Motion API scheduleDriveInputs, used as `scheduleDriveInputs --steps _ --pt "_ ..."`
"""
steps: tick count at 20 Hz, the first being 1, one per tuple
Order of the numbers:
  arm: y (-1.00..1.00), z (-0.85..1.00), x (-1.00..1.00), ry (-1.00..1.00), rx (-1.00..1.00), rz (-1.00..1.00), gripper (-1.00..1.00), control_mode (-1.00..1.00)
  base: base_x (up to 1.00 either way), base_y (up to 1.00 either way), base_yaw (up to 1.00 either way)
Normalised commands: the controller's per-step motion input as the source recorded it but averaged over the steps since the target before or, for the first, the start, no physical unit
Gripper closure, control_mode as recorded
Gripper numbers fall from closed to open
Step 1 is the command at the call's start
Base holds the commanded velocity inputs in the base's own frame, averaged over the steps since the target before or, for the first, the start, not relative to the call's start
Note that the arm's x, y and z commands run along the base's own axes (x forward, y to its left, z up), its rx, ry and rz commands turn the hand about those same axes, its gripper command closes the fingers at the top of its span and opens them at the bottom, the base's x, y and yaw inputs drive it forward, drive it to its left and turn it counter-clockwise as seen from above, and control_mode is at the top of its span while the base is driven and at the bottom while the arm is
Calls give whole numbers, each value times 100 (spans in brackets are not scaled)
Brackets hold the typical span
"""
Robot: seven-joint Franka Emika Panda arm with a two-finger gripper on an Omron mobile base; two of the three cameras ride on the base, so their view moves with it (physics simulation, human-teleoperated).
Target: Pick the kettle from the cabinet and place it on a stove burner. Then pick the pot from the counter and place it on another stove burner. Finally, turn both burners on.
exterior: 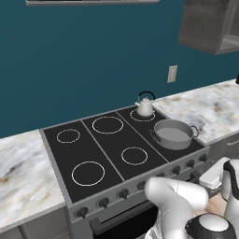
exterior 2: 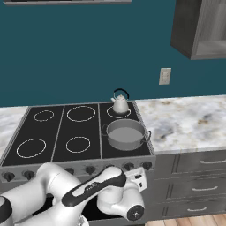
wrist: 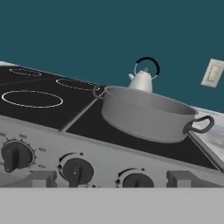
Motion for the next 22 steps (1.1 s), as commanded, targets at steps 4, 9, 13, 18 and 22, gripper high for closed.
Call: scheduleDriveInputs --steps 4,9,13,18,22 --pt "1 -7 19 4 0 0 -100 -100 0 0 0" --pt "0 -11 25 1 1 0 -100 -100 0 0 0" --pt "-6 -13 6 0 0 0 -100 -100 0 0 0" --pt "-12 -11 0 0 1 -1 -100 -100 0 0 0" --pt "-4 -3 1 0 2 0 -100 -100 0 0 0"
